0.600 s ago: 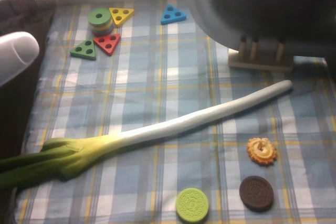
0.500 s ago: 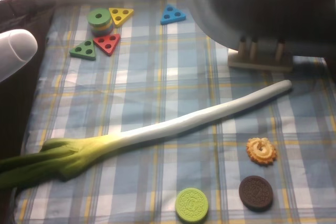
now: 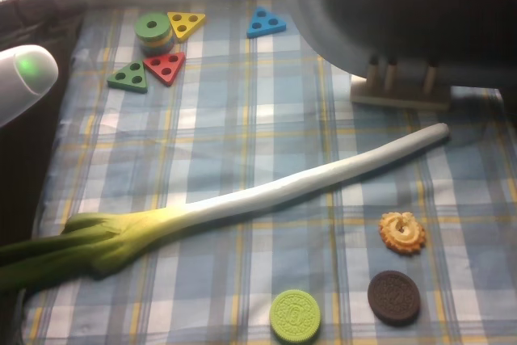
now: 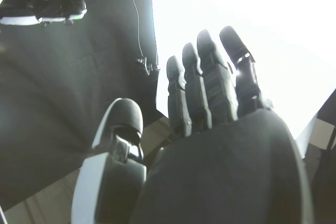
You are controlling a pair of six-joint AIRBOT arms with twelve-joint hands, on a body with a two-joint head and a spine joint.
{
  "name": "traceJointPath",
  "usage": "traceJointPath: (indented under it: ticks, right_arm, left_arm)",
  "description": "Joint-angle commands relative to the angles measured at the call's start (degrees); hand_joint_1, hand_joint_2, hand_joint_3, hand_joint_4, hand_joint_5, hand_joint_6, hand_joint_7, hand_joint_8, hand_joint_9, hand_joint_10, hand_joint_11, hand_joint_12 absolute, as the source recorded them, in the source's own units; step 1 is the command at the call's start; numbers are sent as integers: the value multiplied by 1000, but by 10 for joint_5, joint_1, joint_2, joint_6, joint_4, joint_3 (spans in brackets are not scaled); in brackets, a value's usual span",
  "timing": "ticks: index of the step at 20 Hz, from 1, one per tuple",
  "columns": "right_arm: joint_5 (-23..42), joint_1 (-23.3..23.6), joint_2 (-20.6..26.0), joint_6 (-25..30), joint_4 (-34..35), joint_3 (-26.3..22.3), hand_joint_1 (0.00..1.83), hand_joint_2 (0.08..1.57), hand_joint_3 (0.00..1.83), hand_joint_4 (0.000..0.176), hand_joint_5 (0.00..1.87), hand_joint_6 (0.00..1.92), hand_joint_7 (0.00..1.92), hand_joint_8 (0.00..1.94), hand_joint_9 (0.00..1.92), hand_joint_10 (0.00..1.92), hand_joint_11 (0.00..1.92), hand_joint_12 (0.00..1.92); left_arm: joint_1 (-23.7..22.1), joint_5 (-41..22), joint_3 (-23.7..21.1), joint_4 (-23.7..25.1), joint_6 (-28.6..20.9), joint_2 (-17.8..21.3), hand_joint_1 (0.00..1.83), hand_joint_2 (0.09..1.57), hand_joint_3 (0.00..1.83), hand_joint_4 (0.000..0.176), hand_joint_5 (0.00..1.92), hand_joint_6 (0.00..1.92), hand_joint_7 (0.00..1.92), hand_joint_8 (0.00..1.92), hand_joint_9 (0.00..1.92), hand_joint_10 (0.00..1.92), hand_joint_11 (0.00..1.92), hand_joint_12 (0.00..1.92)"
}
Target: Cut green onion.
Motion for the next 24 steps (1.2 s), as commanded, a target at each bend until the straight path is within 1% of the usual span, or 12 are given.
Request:
traceJointPath:
  ticks: [1, 3, 6, 11, 13, 14, 15, 16, 17, 18, 20, 24]
  right_arm:
    - [23, 10, 4, 4, 10, 9, 901, 818, 3, 176, 0, 0, 0, 0, 0, 0, 0, 0]
    - [-53, 33, 4, 4, 9, 35, 882, 839, 10, 176, 0, 0, 0, 0, 0, 0, 0, 0]
    - [-110, 48, 4, 4, 8, 55, 940, 854, 9, 176, 0, 0, 0, 0, 0, 0, 0, 0]
    - [-146, 73, -16, 0, 7, 78, 931, 864, 6, 176, 0, 0, 0, 0, 0, 0, 0, 0]
    - [-159, 85, -26, 0, -2, 84, 1032, 867, 4, 176, 0, 0, 34, 13, 34, 13, 0, 0]
    - [-165, 91, -31, 0, -8, 87, 1043, 894, 4, 160, 74, 6, 149, 13, 154, 21, 49, 24]
    - [-170, 98, -38, 0, -13, 92, 1032, 920, 3, 141, 133, 6, 233, 10, 229, 17, 102, 52]
    - [-174, 103, -42, 0, -16, 95, 995, 941, 2, 117, 241, 10, 378, 14, 361, 23, 202, 98]
    - [-177, 106, -43, 0, -17, 97, 989, 976, 3, 73, 341, 10, 484, 12, 466, 21, 281, 144]
    - [-182, 110, -44, 0, -20, 99, 986, 989, 1, 56, 403, 6, 547, 7, 524, 14, 312, 176]
    - [-190, 117, -44, 0, -26, 101, 992, 1026, 1, 0, 581, 7, 699, 6, 666, 12, 418, 275]
    - [-199, 127, -49, 0, -29, 107, 1023, 1085, 0, 0, 764, 0, 830, 0, 830, 2, 474, 582]
  left_arm:
    - [-4, -64, 3, -5, -4, -1, 234, 1422, 0, 11, 477, 1, 435, 3, 446, 3, 0, 947]
    - [-4, -59, 4, -3, -7, -3, 269, 1425, 0, 0, 493, 5, 445, 5, 438, 1, 0, 940]
    - [-4, -53, 6, 1, -12, -6, 351, 1414, 0, 0, 506, 3, 459, 3, 444, 2, 0, 995]
    - [-4, -49, 7, 3, -13, -6, 389, 1402, 0, 0, 529, 4, 478, 3, 470, 5, 0, 1099]
    - [-5, -48, 7, 4, -14, -7, 403, 1400, 0, 16, 506, 0, 455, 0, 460, 0, 0, 1110]
    - [-5, -48, 8, 5, -15, -7, 393, 1404, 0, 26, 488, 1, 451, 0, 456, 0, 0, 1077]
    - [-5, -48, 8, 5, -16, -7, 393, 1402, 0, 25, 494, 2, 454, 1, 456, 1, 0, 1048]
    - [-5, -48, 8, 5, -18, -8, 399, 1403, 0, 13, 503, 3, 455, 0, 451, 0, 0, 1026]
    - [-5, -48, 9, 6, -19, -8, 388, 1402, 0, 13, 509, 3, 455, 0, 449, 0, 0, 1006]
    - [-5, -48, 9, 7, -21, -8, 397, 1399, 0, 12, 512, 3, 449, 1, 446, 0, 0, 994]
    - [-5, -47, 9, 7, -23, -9, 394, 1402, 0, 10, 512, 3, 448, 3, 450, 4, 0, 982]
    - [-5, -47, 10, 7, -27, -12, 392, 1407, 0, 9, 528, 3, 445, 1, 450, 2, 0, 969]
